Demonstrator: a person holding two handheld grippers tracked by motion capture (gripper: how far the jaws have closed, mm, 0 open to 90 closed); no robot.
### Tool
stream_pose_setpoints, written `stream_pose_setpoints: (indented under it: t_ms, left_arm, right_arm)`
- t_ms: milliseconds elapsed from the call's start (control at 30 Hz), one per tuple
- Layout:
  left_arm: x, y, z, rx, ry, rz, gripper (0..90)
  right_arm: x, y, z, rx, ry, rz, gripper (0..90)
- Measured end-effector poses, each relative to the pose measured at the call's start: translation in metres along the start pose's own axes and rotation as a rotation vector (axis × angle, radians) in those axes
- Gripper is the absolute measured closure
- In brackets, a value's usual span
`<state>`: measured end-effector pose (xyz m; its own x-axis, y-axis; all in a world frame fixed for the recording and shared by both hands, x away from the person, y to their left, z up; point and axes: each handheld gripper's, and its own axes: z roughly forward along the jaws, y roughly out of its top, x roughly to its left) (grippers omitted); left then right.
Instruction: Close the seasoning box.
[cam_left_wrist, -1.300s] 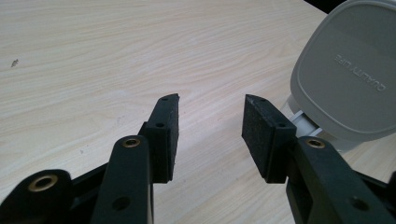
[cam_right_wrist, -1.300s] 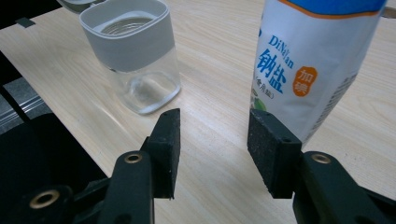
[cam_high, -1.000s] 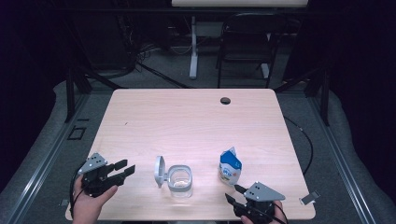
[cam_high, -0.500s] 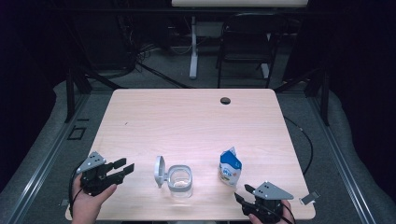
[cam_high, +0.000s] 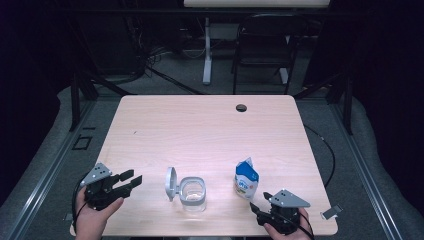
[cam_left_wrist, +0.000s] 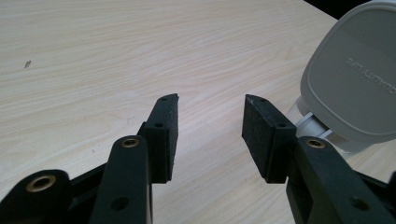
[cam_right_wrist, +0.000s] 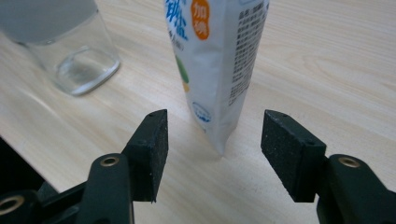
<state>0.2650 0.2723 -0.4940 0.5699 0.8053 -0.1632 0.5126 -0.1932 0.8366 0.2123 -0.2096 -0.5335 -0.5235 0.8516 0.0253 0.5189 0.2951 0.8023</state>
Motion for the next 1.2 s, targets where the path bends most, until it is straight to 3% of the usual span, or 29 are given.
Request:
stream_pose_setpoints:
  t_ms: [300, 333, 633, 1000, 1200]
  left_arm:
    - [0.0, 0.0, -0.001, -0.006, 0.0, -0.003, 56.6]
    - [0.0, 0.0, -0.001, -0.006, 0.0, -0.003, 56.6]
    - [0.002, 0.0, -0.002, 0.003, 0.005, -0.004, 56.6]
    - [0.005, -0.001, -0.001, -0.004, 0.006, -0.014, 56.5]
    - [0.007, -0.002, -0.001, -0.001, 0.006, -0.017, 56.2]
  right_arm:
    - [0.004, 0.014, 0.008, 0.003, -0.005, 0.015, 41.1]
    - [0.004, 0.016, 0.011, 0.018, 0.014, 0.011, 42.1]
    - [0.006, 0.02, 0.025, 0.05, -0.003, -0.04, 40.7]
    - [0.007, 0.021, 0.038, 0.029, -0.043, -0.036, 34.7]
    - [0.006, 0.021, 0.046, 0.008, -0.039, -0.027, 33.1]
